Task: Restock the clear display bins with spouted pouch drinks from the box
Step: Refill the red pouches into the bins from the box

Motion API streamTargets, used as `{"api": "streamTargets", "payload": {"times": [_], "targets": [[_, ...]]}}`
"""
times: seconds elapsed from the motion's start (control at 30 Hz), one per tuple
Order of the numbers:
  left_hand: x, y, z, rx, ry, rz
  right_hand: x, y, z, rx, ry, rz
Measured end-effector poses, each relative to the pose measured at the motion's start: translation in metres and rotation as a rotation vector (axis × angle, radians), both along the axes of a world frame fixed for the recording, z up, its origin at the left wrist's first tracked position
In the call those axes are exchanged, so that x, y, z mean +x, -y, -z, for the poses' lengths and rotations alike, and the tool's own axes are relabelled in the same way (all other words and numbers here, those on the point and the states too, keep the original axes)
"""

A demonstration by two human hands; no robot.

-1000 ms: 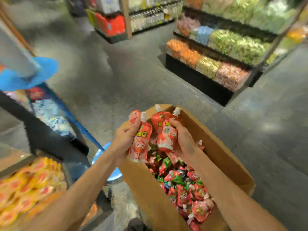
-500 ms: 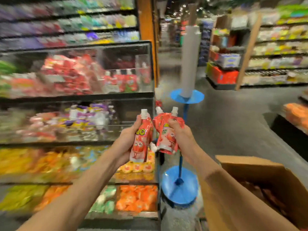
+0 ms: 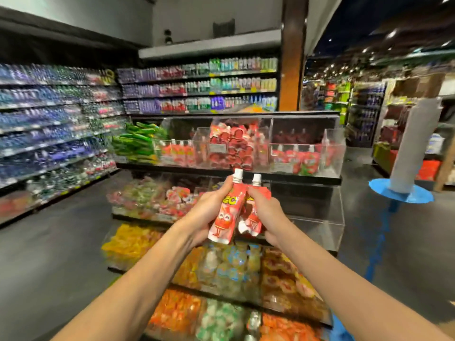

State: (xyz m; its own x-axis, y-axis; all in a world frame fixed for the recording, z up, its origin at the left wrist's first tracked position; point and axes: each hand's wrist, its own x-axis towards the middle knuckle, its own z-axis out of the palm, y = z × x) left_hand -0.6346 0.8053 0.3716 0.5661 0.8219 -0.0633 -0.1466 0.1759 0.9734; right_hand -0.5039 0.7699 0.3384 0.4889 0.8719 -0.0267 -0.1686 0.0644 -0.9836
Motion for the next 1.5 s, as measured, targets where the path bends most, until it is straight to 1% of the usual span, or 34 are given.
{"api": "streamTargets", "payload": {"times": [0.1, 0.2, 0.27, 0.37, 0.47, 0.53, 0.6, 0.67, 0.73, 0.83, 0.93, 1.0, 1.17, 1.23, 1.37, 1.43, 1.5], "targets": [[-0.019, -0.015, -0.005, 0.083, -0.038, 0.018, -0.023, -0.019, -0.008, 0.045, -0.010, -0.010], [-0.029, -0.034, -0.009, 0.164, -0.082, 0.028, -0.032, -0.040, -0.009, 0.069, 0.002, -0.024], [-0.031, -0.049, -0.011, 0.232, -0.126, 0.021, -0.034, -0.054, -0.009, 0.084, -0.030, -0.060], [-0.030, -0.079, -0.008, 0.387, -0.191, -0.008, -0.035, -0.086, -0.003, 0.029, -0.112, -0.100], [-0.030, -0.123, -0.003, 0.568, -0.334, -0.041, -0.035, -0.134, 0.004, -0.045, -0.203, -0.179], [-0.033, -0.155, -0.001, 0.600, -0.378, -0.052, -0.034, -0.167, 0.009, -0.086, -0.261, -0.239], [-0.035, -0.184, 0.001, 0.585, -0.364, -0.076, -0.032, -0.198, 0.014, -0.078, -0.299, -0.300], [-0.035, -0.211, 0.003, 0.545, -0.301, -0.117, -0.031, -0.228, 0.015, -0.067, -0.321, -0.353], [-0.034, -0.241, 0.005, 0.517, -0.275, -0.160, -0.031, -0.260, 0.016, -0.095, -0.339, -0.367], [-0.037, -0.294, 0.012, 0.484, -0.242, -0.318, -0.035, -0.306, 0.015, -0.099, -0.404, -0.394], [-0.044, -0.343, 0.011, 0.380, -0.210, -0.469, -0.045, -0.351, 0.009, -0.063, -0.449, -0.442], [-0.051, -0.368, 0.011, 0.339, -0.216, -0.473, -0.052, -0.377, 0.003, -0.047, -0.425, -0.488], [-0.070, -0.425, 0.003, 0.344, -0.202, -0.467, -0.067, -0.429, -0.008, -0.058, -0.271, -0.578], [-0.078, -0.452, 0.004, 0.319, -0.205, -0.436, -0.072, -0.449, -0.009, -0.070, -0.274, -0.598], [-0.090, -0.509, 0.001, 0.231, -0.149, -0.362, -0.084, -0.496, -0.009, -0.053, -0.322, -0.567], [-0.095, -0.540, -0.008, 0.134, -0.082, -0.346, -0.094, -0.519, -0.016, -0.002, -0.370, -0.517], [-0.099, -0.576, -0.020, 0.006, 0.043, -0.307, -0.101, -0.543, -0.029, 0.039, -0.396, -0.460]]}}
